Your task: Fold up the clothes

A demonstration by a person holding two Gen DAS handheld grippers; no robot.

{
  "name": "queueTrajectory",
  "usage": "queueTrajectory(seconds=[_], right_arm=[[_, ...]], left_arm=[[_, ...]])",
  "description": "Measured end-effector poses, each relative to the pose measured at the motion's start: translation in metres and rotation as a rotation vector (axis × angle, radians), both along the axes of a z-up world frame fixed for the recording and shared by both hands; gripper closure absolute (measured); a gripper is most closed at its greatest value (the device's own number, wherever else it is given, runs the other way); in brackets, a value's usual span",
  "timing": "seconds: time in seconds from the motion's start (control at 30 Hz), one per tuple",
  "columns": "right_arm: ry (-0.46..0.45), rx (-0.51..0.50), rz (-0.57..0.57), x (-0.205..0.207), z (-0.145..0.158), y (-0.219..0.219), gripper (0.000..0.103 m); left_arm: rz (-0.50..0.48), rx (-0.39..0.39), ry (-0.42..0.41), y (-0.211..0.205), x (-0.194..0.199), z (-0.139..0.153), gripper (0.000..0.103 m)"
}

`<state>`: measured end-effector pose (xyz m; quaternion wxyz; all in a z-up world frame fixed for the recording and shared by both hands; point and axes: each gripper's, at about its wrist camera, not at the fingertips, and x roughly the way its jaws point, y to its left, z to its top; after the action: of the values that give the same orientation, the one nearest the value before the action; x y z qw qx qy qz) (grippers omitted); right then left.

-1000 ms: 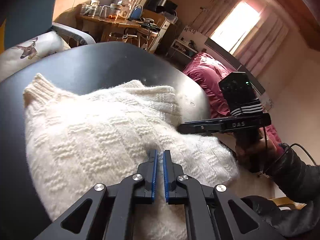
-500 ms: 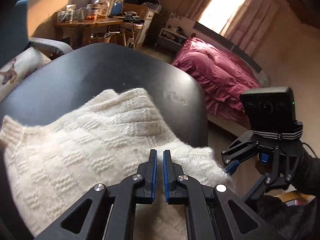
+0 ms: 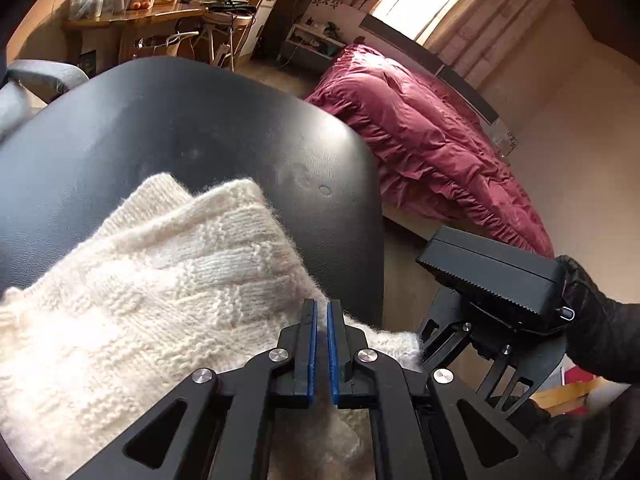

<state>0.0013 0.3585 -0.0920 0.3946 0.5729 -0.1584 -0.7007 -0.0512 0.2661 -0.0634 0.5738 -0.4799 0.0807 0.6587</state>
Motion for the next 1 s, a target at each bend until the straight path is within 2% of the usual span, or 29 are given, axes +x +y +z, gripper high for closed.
queueTrajectory(seconds=[0.1, 0.23, 0.3, 0.4, 0.47, 0.5, 0.6, 0.63, 0.67, 0.73, 0.87, 0.97, 1.0], right_arm=[[0.077, 0.086, -0.091, 0.019, 0.025, 0.016, 0.073], [0.233, 0.135, -0.232, 0.045, 0.075, 0.032, 0.072], [0.319, 0.152, -0.224, 0.053, 0.095, 0.017, 0.072], [0.419, 0.23, -0.148, 0.048, 0.105, -0.036, 0.072], [0.457, 0.334, -0.115, 0.036, 0.097, -0.069, 0.072], [0.447, 0.388, -0.099, 0.03, 0.086, -0.087, 0.072], [0.301, 0.54, -0.056, 0.022, 0.039, -0.097, 0.072], [0.316, 0.521, -0.065, 0.028, 0.034, -0.091, 0.072], [0.31, 0.49, -0.086, 0.032, 0.033, -0.084, 0.072], [0.274, 0.43, -0.131, 0.039, 0.03, -0.07, 0.073], [0.287, 0.375, -0.173, 0.046, 0.027, -0.064, 0.073], [0.237, 0.278, -0.204, 0.048, 0.035, -0.05, 0.072], [0.239, 0.253, -0.224, 0.049, 0.042, -0.042, 0.071]], left_arm=[[0.059, 0.028, 0.018, -0.025, -0.013, 0.016, 0.091], [0.134, 0.069, 0.016, -0.053, -0.025, 0.026, 0.085], [0.154, 0.071, 0.002, -0.055, -0.024, 0.018, 0.085], [0.173, 0.074, -0.021, -0.055, -0.019, 0.005, 0.083], [0.185, 0.077, -0.019, -0.056, -0.016, 0.0, 0.082], [0.19, 0.08, -0.016, -0.055, -0.015, -0.001, 0.081], [0.178, 0.074, 0.009, -0.051, -0.01, -0.006, 0.079], [0.16, 0.062, 0.05, -0.049, -0.004, -0.009, 0.079], [0.137, 0.044, 0.113, -0.046, 0.005, -0.012, 0.079], [0.122, 0.045, 0.188, -0.045, 0.016, -0.016, 0.079], [0.163, 0.083, 0.157, -0.052, 0.013, -0.018, 0.079], [0.211, 0.098, 0.145, -0.061, 0.017, -0.01, 0.078], [0.224, 0.106, 0.144, -0.064, 0.018, -0.006, 0.075]])
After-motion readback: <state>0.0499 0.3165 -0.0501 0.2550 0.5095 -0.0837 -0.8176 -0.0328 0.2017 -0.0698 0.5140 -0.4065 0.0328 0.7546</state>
